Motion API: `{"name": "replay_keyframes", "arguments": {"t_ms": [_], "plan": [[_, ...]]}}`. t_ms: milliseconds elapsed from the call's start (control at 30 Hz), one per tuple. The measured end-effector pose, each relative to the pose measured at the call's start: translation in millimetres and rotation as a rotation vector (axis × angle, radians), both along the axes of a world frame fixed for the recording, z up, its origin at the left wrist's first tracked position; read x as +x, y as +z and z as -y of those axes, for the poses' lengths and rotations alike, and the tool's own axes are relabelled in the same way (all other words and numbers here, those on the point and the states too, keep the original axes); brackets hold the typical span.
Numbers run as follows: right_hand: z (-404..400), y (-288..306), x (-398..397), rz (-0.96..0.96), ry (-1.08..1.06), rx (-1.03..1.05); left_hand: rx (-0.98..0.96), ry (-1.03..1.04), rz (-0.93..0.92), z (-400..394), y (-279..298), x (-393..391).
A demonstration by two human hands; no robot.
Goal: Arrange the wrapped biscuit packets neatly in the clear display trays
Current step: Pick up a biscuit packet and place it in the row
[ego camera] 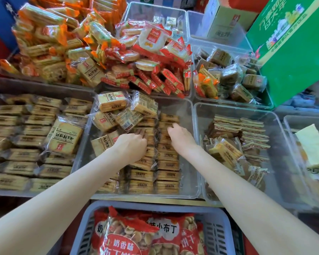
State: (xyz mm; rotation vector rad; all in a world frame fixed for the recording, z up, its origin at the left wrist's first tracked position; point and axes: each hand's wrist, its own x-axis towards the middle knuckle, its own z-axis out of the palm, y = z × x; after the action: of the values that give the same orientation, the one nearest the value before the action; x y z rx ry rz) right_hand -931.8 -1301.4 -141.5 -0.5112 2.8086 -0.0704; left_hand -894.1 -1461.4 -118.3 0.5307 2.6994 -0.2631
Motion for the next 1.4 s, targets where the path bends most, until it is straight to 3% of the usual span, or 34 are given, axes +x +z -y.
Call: {"name": "replay_keyframes", "arguments": {"t_ms": [167,333,600,767,933,1233,1300,1400], "plan": [[6,-6,3,0.002,-0.026,0.081,-0.029,0.000,0.024,-1,7,2],[-1,-9,16,-0.053,-0.041,0.009,-0.022,0.006,0.029,-1,5,3],[10,-14,44,0.155,-0.016,0.261,-0.035,0.007,0.035,-2,4,5],[2,-4,33,0.262,-0.019,0.167,-0.033,0.010,0.044,-2,4,5],[-3,-11,28,0.252,-0.034,0.090,-0.032,0.014,0.040,-2,2,6],[-4,3,17,0.366,0.002,0.128,-0.027,0.007,0.051,1,4,6],[-3,9,20,0.350,0.024,0.144,-0.023,0.013,0.053,2,3,6],[-5,7,28,0.151,0.118,0.229,-0.011,0.024,0.053,2,1,6]]}}
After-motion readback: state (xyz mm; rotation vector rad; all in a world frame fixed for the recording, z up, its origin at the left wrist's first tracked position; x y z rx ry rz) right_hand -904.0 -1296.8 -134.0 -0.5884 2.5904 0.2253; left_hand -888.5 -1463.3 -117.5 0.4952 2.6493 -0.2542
